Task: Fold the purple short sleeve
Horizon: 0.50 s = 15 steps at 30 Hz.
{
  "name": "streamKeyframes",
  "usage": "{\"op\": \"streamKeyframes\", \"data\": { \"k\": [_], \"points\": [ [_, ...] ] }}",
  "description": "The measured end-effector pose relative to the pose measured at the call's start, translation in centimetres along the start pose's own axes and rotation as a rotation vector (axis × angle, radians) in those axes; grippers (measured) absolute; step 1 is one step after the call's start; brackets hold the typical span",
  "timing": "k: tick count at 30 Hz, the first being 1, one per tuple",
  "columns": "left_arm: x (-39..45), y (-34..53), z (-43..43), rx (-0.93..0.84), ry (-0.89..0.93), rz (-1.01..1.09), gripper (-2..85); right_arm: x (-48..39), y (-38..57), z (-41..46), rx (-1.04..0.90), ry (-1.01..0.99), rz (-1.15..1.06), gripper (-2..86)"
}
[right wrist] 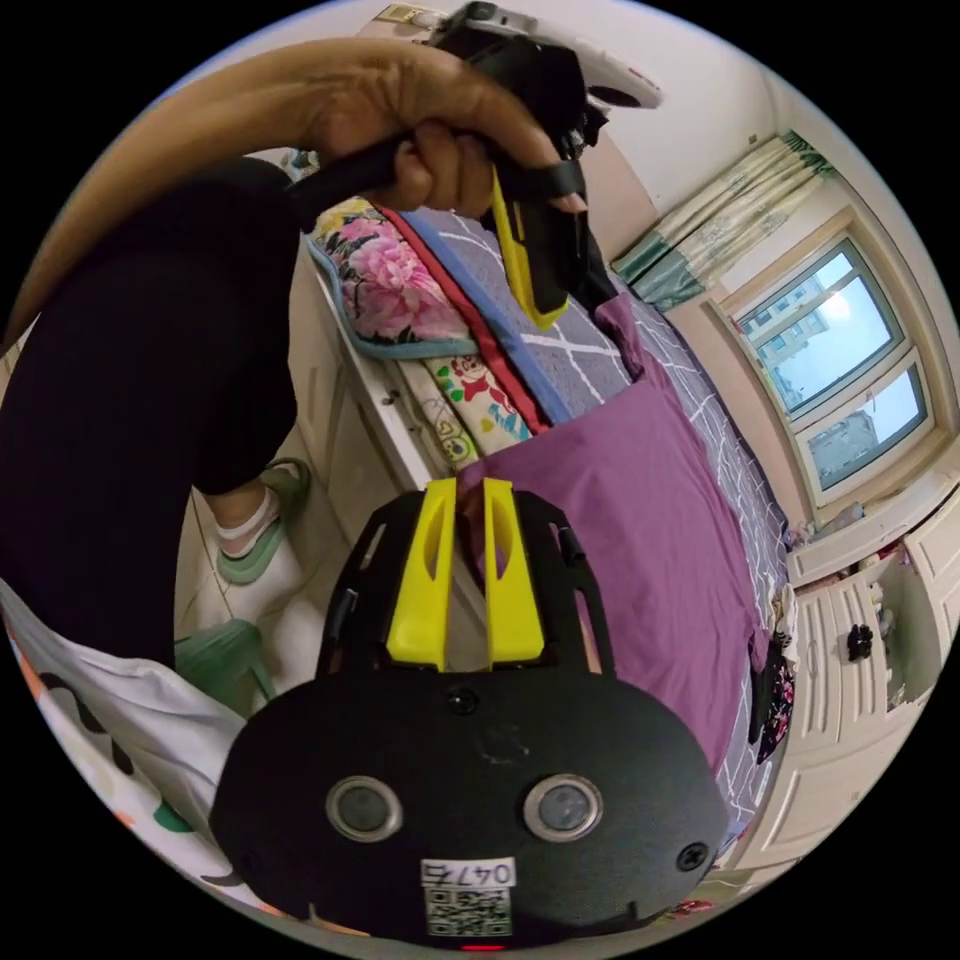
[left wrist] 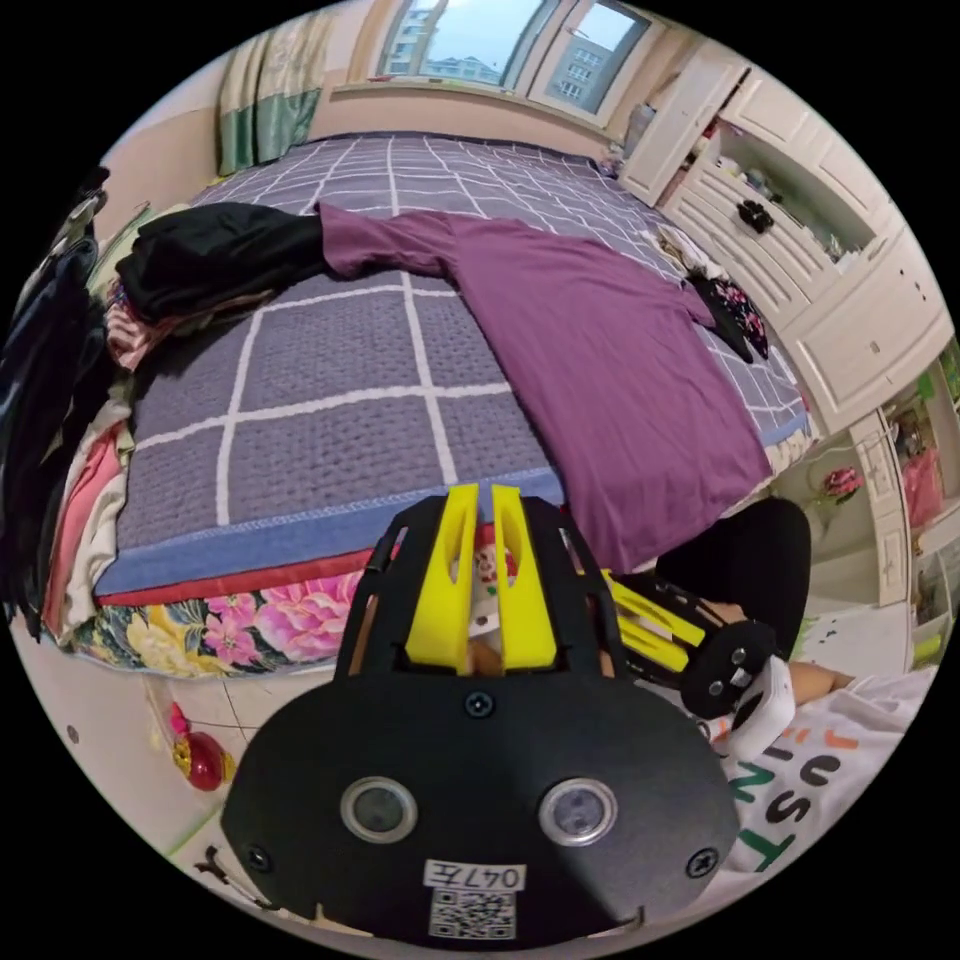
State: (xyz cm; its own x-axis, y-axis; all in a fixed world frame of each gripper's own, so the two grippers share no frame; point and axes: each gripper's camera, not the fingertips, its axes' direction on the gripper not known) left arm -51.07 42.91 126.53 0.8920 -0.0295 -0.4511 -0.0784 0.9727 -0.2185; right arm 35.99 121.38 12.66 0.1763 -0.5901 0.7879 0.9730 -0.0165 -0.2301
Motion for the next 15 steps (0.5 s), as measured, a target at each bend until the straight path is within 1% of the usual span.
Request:
{"op": "streamKeyframes", "data": {
  "k": [2, 4, 6, 10, 14, 15],
  "points": [
    [-1.1, -1.3, 0.0, 0.025, 0.035, -0.036, 2.3, 0.0, -0.4, -0.7, 0.002, 0.019, -0.005, 0.4],
    [-3.2, -3.8, 0.6, 0.035, 0.197, -0.111, 4.0, 0.2, -0.9, -1.3, -0.007, 0.018, -0.009, 0.2],
    [-5.0, -6.2, 1.1, 0.051, 0.263, -0.184, 5.1, 1.2, -1.5, -2.7, -0.002, -0.022, 0.033, 0.0],
    [-8.6, -13.9, 1.8, 0.087, 0.239, -0.323, 6.8, 3.6, -1.8, -5.8, 0.023, -0.084, 0.091, 0.0],
    [-10.1, -20.6, 5.1, 0.016, 0.214, -0.421, 8.9, 7.5, -2.2, -9.0, 0.058, -0.186, 0.172, 0.1],
    [-10.6, -22.2, 6.2, -0.002, 0.162, -0.468, 9.4, 8.6, -2.4, -9.6, 0.062, -0.217, 0.19, 0.1]
  ]
}}
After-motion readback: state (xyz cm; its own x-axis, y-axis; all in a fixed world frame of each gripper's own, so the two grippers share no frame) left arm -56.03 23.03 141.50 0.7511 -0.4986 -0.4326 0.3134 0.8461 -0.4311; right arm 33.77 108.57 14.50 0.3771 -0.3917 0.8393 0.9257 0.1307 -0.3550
